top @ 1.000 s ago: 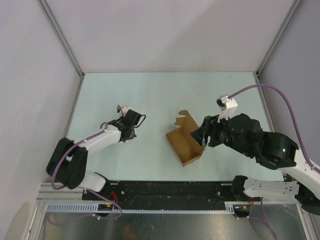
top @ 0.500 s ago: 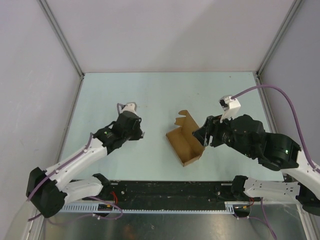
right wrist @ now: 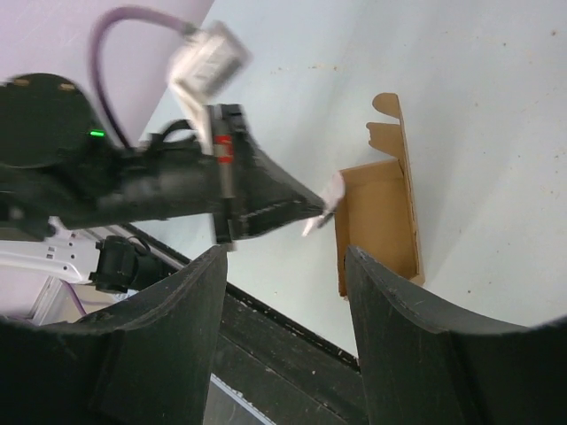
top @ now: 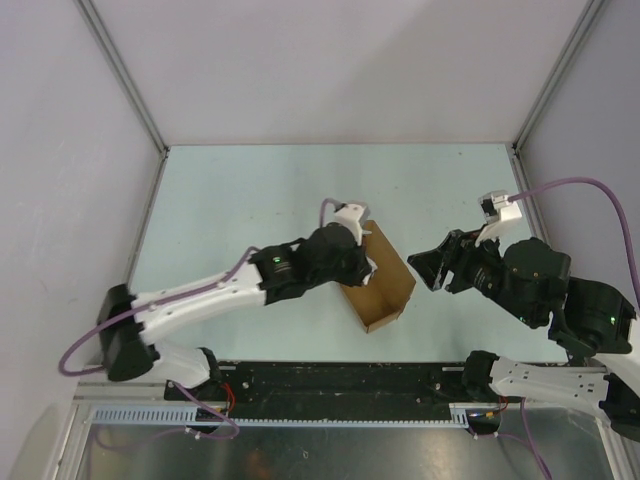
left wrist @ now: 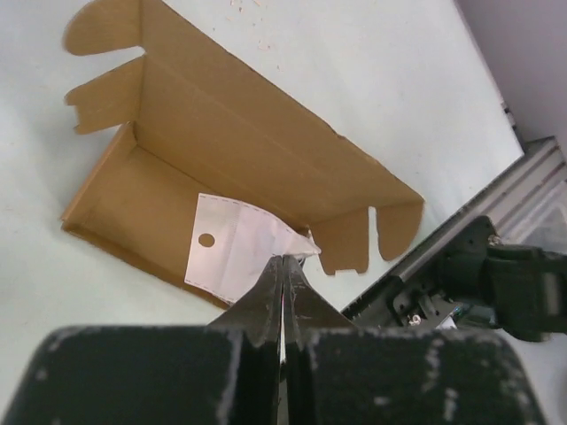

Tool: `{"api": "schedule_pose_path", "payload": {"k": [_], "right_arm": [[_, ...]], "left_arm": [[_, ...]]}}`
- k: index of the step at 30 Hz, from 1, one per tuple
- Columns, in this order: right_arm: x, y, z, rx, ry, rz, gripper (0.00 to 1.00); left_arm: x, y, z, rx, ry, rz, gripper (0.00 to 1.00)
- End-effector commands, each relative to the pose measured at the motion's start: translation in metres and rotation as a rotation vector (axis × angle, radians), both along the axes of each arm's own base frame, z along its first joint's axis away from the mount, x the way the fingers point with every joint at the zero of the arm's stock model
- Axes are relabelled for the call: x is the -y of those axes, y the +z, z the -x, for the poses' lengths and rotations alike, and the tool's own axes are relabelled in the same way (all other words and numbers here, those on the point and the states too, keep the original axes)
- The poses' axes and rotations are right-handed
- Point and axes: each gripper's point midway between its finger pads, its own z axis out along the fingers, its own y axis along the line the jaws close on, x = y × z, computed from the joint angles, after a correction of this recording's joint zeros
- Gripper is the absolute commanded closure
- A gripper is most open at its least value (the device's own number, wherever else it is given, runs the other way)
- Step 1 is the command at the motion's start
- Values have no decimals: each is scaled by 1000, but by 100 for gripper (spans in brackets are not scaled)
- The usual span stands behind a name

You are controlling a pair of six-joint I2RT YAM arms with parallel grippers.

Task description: Fold the paper box

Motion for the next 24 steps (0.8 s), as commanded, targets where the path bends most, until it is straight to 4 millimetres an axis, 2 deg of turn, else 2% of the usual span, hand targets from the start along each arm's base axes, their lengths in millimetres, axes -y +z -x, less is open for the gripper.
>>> {"api": "schedule_pose_path", "payload": {"k": [1,6,8,12,13,15,16,17,18,20,21,23,24], "right_arm": [[4,1,-2,-3,-25,-2,40],[5,-3,-3,-13,-34,13,39],[6,-4,-4,-11,-38,21,39],[7,-8,-6,-15,-52,42,39],[8,-9,-6,-16,-56,46,39],[10,-11,-8,-18,-71,60,38],[10,-12,-9,-16,-74,64,38],[11,-13,-9,-14,-73,72,38],[11,-13,-11,-12,-84,79,36],[14,-12,-14,-1,-108,82,26],[15,-12,-17,0,-119,88,25],[14,-13,-21,18,-131,110,23],[14,-15,-24,22,-137,121,23]], "left_arm": [[31,-24,-15,-5,13,-35,100],[40,-49,-28,0,51,-74,95],[42,-58,-33,8,61,-93,89],[39,-64,-39,-10,88,-97,66],[36,-66,-38,-14,93,-101,48],[27,-60,-42,-8,129,-85,38],[21,-63,-41,-8,137,-94,27],[14,-50,-42,9,151,-68,23],[10,-45,-41,19,156,-59,20],[-5,-37,-38,41,177,-45,16],[-18,-13,-38,86,204,-1,15],[-35,-4,-36,123,226,9,14],[-53,20,-37,181,261,46,14]]}}
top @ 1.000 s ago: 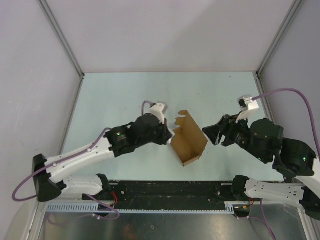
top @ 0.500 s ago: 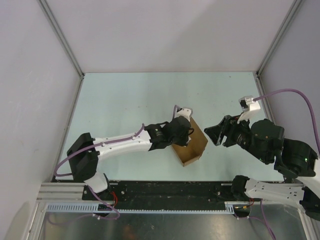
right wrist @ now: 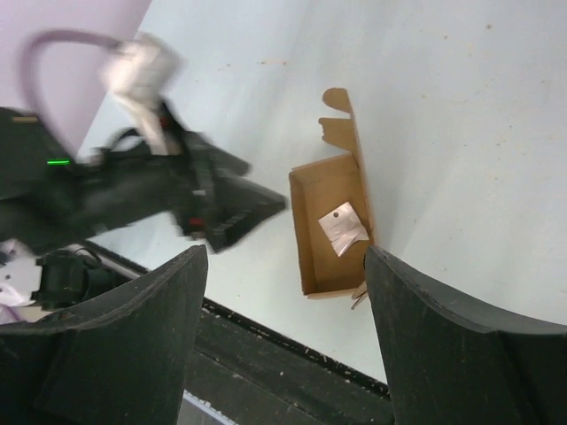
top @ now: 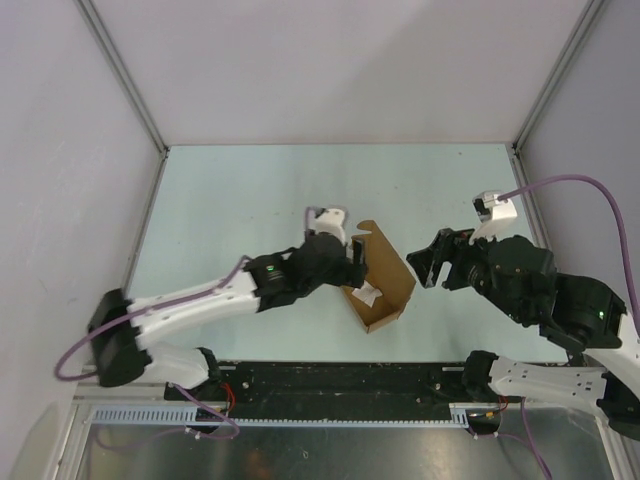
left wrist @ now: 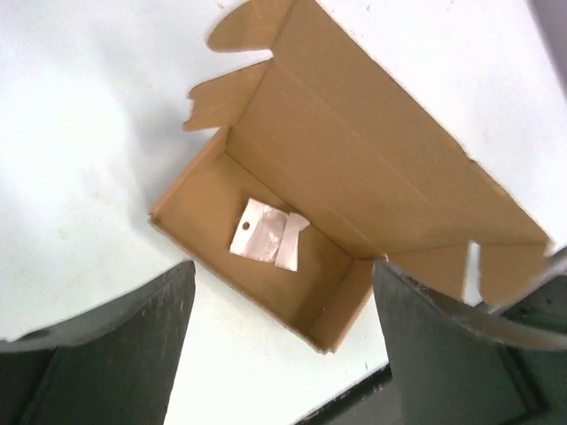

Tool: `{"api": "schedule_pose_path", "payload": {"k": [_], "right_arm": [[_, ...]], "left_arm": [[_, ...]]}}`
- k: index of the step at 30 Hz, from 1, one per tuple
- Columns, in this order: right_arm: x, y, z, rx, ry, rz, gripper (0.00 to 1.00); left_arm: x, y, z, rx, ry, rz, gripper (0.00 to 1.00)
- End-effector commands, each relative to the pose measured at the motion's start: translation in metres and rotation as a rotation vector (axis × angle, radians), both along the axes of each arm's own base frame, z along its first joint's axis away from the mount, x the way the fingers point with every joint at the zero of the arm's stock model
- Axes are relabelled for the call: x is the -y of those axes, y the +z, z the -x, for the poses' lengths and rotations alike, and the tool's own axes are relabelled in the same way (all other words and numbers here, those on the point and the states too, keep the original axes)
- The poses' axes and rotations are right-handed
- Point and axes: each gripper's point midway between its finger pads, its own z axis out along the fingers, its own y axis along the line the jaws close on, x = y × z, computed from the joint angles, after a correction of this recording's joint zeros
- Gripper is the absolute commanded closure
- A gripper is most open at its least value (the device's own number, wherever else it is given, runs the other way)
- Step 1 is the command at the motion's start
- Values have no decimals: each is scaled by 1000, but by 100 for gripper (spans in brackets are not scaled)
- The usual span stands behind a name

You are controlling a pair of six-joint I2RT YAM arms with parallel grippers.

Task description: Fold the paper box

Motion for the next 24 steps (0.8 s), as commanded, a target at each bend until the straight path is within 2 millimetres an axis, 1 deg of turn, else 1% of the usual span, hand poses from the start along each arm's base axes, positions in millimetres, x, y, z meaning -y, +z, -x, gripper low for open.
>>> {"api": "schedule_pose_path", "payload": {"k": [1,2,3,4,5,6,7,8,9,10,11,12,13,16,18,19,20,22,24], "right_arm": [[1,-2,-17,33,-64,55,23],[-2,-5,-20,27,-60,75,23],[0,-9,-25,19,-74,93,23],[-5,-17,-32,-3,-75,127,23],[-11,-23,-32,-29,-29,139,22],[-12,-29,-35,-35,-10,172,21],[-4,-37,-49,-60,-47,200,21],[-3,-43,-52,-77,-41,211,19],[4,-51,-60,-84,-50,254,18],[13,-54,-73,-84,-87,254,18],[7,-59,-73,-101,-31,234,18],[6,-70,-75,-110,12,254,18],[0,-71,-80,-121,57,210,17],[-16,-81,-81,-135,179,185,18],[-21,-92,-88,-164,192,198,19],[-26,-94,-89,-165,211,193,20],[-31,-101,-92,-182,228,200,20],[-38,-104,-95,-183,252,205,23],[-43,-114,-97,-198,266,232,23]], "left_arm": [[-51,76,-5,197,119,135,12],[-65,81,-8,209,159,157,8],[-76,80,-1,193,146,200,1],[-89,80,-9,175,167,240,0],[-92,82,-9,152,163,308,0],[-93,70,7,96,83,362,0],[-108,66,-4,88,122,393,1],[-111,67,-5,85,122,440,1],[-117,55,-3,72,119,439,0],[-124,59,-3,93,122,453,0],[-128,60,-2,112,120,449,0],[-131,57,-1,117,126,449,0],[-136,62,-2,140,141,461,0],[-143,62,-3,166,162,455,0],[-144,60,-3,176,158,440,0],[-145,60,-3,187,151,429,0],[-147,61,-3,197,155,427,0],[-150,56,-3,206,158,408,0],[-154,55,-4,225,165,396,1]]}}
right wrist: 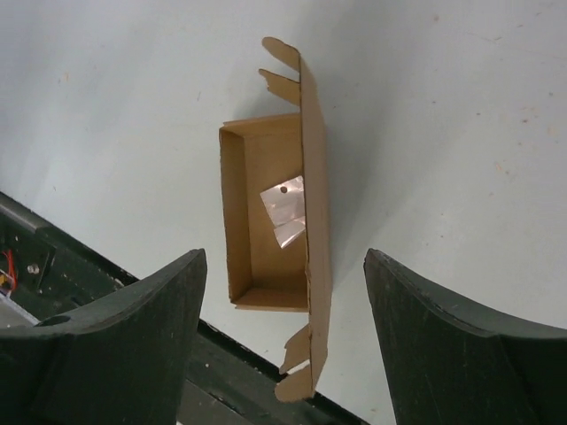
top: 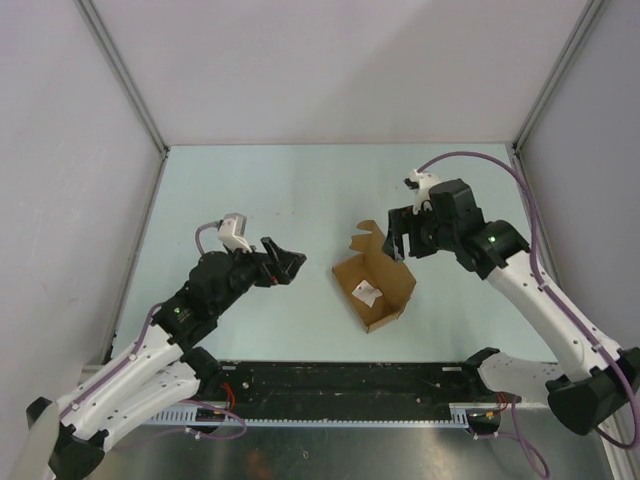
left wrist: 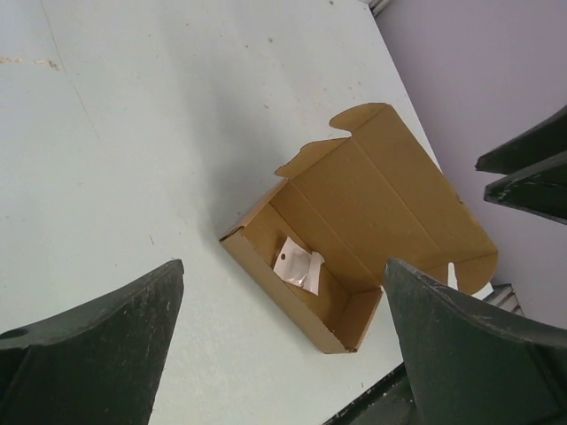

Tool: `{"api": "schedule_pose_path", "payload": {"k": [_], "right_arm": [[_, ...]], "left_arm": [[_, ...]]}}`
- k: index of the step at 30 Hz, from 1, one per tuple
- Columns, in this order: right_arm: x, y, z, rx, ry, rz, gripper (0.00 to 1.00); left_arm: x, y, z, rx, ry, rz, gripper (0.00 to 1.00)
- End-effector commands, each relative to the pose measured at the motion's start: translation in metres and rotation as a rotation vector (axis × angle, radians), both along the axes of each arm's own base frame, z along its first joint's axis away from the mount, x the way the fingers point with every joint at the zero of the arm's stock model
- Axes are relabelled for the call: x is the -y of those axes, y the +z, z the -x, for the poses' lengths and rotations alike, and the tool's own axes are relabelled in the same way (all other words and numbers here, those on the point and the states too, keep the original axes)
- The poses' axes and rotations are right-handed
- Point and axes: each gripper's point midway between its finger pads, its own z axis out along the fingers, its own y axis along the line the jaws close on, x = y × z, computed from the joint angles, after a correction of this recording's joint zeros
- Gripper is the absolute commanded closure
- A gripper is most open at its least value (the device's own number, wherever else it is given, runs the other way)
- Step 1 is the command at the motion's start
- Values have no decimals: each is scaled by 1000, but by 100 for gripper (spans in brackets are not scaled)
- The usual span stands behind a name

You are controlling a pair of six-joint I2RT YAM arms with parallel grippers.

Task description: Fold the paper box

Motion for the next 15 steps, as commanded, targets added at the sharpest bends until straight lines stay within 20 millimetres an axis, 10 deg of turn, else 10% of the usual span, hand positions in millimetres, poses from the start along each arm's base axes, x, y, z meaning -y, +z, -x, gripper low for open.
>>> {"api": "schedule_pose_path", "payload": {"k": [1,15], "right_arm": [[-24,-4,-7,28,107,-4,24],[-26,-51,-25,-17,95,183,48]], "left_arm": [[-6,4,-2,77,-2,-35,0],[-21,-11,-13,110,55,-152,2]]}}
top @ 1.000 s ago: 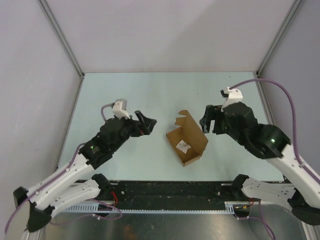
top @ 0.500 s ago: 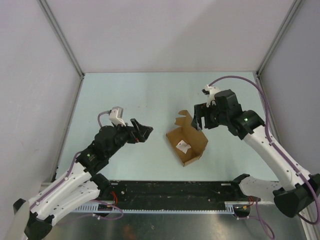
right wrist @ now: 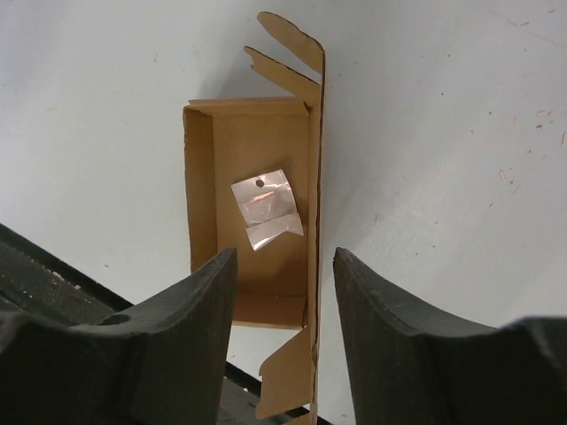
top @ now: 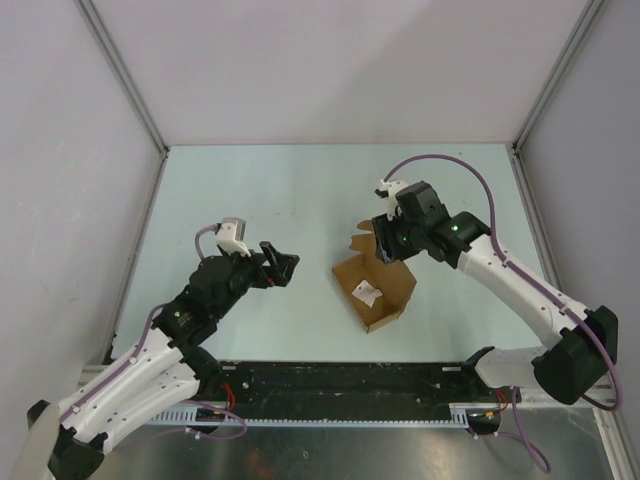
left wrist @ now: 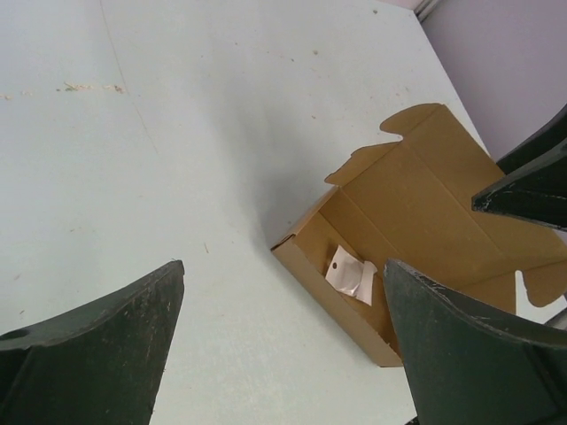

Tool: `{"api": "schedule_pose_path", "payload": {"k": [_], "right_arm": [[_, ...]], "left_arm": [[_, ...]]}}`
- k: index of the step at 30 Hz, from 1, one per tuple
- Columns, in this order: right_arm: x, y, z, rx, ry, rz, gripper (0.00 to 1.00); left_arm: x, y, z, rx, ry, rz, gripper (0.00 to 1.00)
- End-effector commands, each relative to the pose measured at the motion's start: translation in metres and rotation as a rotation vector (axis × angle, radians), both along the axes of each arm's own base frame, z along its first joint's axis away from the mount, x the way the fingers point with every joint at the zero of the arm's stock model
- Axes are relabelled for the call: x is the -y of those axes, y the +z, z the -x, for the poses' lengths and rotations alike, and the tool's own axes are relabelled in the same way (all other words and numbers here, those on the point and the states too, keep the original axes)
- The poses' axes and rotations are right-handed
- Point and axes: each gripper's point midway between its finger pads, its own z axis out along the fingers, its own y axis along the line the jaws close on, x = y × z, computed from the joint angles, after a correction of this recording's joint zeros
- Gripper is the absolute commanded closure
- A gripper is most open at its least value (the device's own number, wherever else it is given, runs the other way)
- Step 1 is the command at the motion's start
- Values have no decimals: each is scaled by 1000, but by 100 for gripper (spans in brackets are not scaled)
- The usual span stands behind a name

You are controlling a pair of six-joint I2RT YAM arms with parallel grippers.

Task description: Fold the paper box

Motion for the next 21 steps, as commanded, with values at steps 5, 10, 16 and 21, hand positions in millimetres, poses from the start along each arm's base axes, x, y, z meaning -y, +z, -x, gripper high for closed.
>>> {"api": "schedule_pose_path", "payload": {"k": [5,10,16,21], "right_arm": [[-2,-4,-15,51,22,46,63],[-10,-4,-15,70,107,45,93],[-13,-7,-13,99,227,83,99],[-19,9,-16,247,389,136,100]], "left_arm": [[-3,-8,-6,20,2,-57,4],[-5,-6,-3,29,-1,-43,4],[0,2,4,30,-33,12,5],[1,8,9,45,-53,25,5]]}}
